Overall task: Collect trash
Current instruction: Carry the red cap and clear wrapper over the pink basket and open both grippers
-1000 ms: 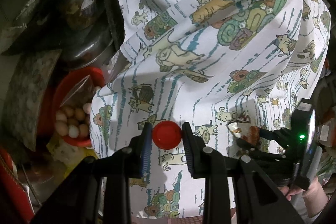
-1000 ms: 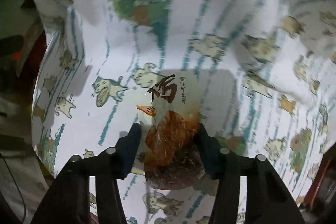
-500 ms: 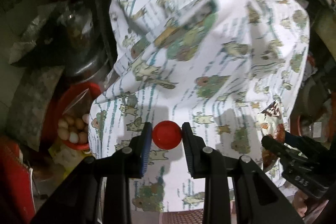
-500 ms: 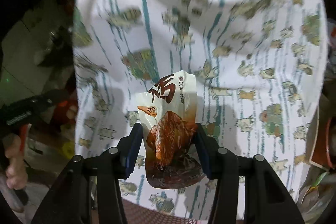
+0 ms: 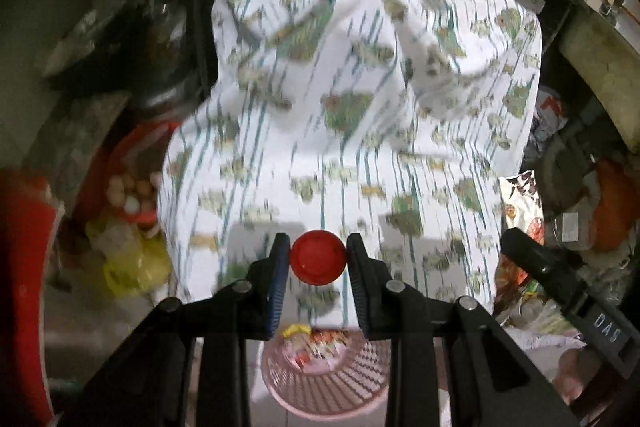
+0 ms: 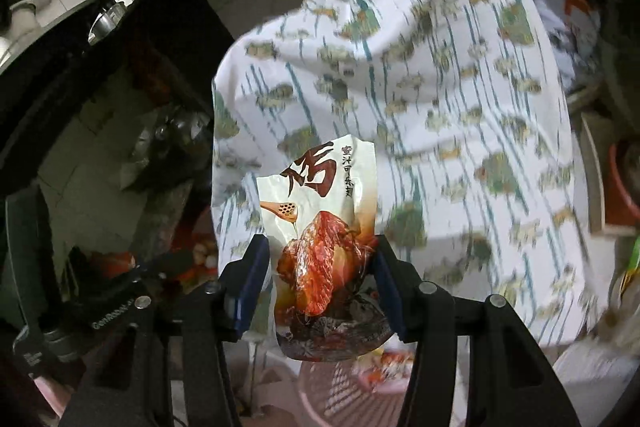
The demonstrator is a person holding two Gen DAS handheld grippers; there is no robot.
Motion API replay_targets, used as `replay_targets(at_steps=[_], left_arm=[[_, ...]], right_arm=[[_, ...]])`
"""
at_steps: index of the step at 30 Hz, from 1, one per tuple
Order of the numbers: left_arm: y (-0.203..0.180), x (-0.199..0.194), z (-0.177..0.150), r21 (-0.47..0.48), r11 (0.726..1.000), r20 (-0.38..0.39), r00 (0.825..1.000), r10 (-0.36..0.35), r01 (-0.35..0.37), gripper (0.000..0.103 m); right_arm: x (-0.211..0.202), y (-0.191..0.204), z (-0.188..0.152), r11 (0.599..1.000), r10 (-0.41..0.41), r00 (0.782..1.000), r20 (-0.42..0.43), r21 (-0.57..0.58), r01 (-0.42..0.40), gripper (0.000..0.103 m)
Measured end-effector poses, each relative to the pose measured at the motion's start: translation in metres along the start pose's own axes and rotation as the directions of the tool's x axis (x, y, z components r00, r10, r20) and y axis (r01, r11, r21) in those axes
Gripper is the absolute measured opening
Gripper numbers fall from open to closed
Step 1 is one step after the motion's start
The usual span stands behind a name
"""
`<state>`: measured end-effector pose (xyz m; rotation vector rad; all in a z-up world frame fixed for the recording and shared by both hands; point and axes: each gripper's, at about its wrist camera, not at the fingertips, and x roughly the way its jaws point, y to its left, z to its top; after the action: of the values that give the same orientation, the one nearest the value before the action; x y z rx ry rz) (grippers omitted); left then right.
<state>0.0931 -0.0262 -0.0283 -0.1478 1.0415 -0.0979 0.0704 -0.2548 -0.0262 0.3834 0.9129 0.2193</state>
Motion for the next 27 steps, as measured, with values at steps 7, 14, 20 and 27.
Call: replay_targets(at_steps=[7,14,20,27], left_arm=[[0.006,0.040,-0.069,-0.016,1.000,-0.143,0.990,0.004,-0.007,0.027],[0.012,0.106,-0.126,-0.028,0.999,-0.338,0.940,-0.038,0.031,0.027],[0.013,0.155,-0.160,0.010,1.000,-0.458,0.889,-0.005,0.010,0.027],[0.011,0.192,-0.177,0.058,0.998,-0.475,0.879,0.035,-0.009,0.027]], right_arm=[[0.030,-0.025,-0.070,0.996,-0.067,0.993,-0.102,0.044,0.072,0.055],[0.085,-0.053,-0.133,0.995,-0.073,0.950,-0.305,0.044,0.091,0.056],[0.119,-0.068,-0.168,0.995,-0.072,0.917,-0.392,0.033,0.093,0.056],[0.162,-0.080,-0.188,0.993,-0.102,0.888,-0.448,0.006,0.117,0.058]])
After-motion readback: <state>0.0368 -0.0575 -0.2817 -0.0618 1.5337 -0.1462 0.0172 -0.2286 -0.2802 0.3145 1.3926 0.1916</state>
